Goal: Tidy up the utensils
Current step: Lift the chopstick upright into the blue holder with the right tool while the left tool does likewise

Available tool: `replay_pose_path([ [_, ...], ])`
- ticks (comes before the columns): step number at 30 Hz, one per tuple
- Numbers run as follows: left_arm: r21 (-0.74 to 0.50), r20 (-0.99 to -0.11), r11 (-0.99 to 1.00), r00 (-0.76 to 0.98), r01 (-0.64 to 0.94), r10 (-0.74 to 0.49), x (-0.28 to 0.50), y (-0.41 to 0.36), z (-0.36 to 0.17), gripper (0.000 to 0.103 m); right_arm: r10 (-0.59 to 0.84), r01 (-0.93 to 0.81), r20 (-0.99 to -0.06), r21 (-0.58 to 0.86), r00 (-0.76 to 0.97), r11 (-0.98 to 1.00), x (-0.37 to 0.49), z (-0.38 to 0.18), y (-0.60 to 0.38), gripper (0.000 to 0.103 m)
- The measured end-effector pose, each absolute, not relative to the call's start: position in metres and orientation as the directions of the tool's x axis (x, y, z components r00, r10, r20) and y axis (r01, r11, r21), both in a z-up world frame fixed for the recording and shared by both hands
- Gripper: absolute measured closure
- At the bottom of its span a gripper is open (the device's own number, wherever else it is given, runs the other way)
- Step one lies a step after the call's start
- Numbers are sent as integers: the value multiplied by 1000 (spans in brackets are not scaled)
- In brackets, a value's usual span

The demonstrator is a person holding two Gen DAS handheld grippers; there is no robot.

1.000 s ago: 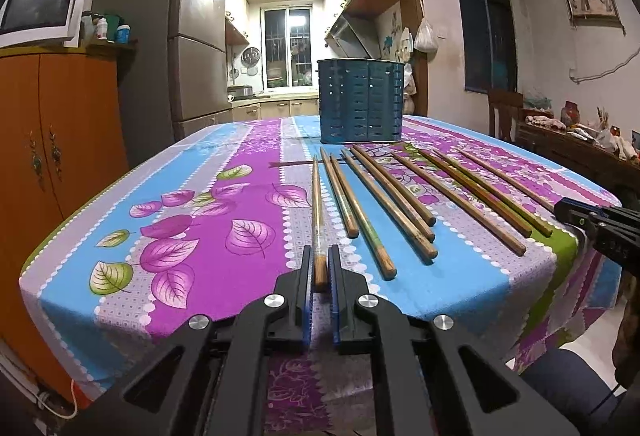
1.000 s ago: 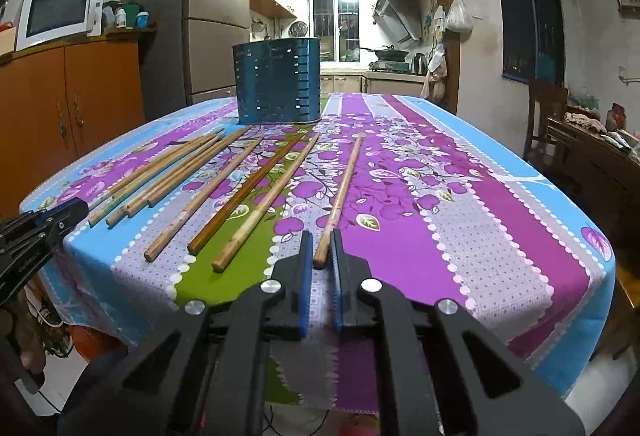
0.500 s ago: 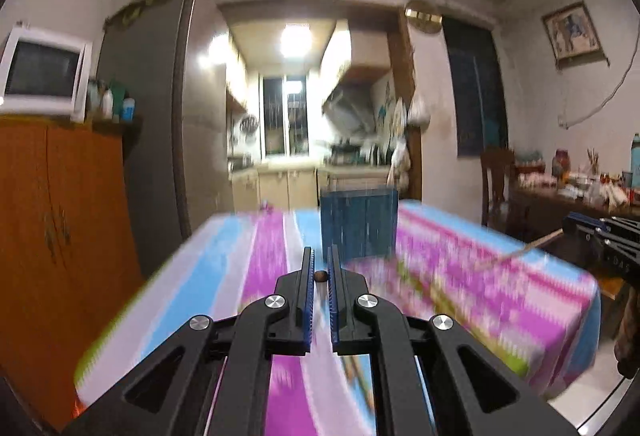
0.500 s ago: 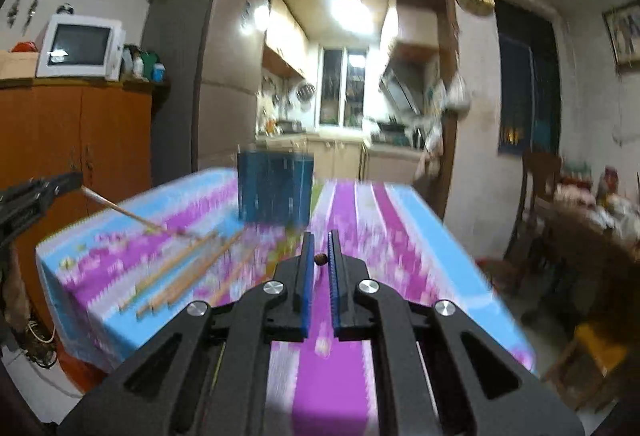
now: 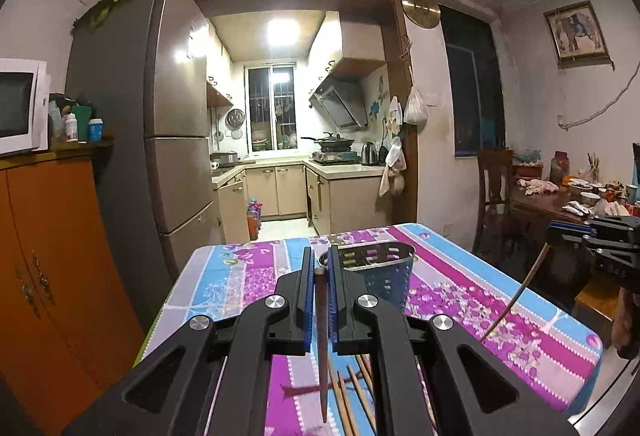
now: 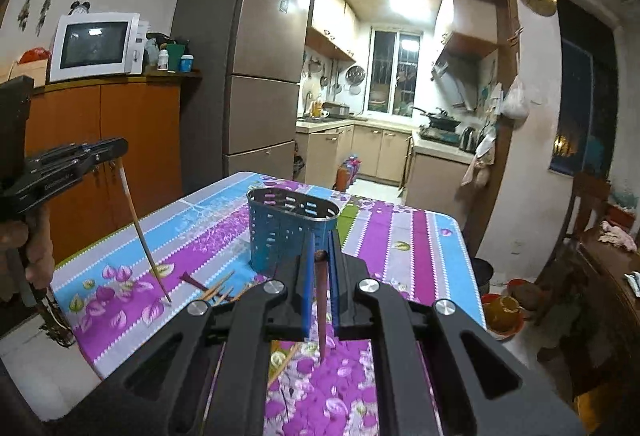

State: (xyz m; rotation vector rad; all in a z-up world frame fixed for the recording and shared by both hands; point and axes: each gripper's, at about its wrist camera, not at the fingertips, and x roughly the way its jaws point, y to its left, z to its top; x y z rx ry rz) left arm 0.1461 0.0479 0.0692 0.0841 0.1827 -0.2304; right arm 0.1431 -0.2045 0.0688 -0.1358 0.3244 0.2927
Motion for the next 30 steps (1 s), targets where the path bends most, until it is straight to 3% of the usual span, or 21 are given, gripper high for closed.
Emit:
replay_pose_path([
  [9,26,-188,968,952,251,-242,187,46,115,95,314,-343,-345,-25,885,939,192,115,-205,98],
  [20,11,-104,964,959,266,-264,244,9,209,95,338,-365,-293,-39,894,930,254,207,-180,98],
  [30,-16,-170,968,953,250,-249,322,-13,208,95,335,-350,-330,14,883,937,316,210,-180,98],
])
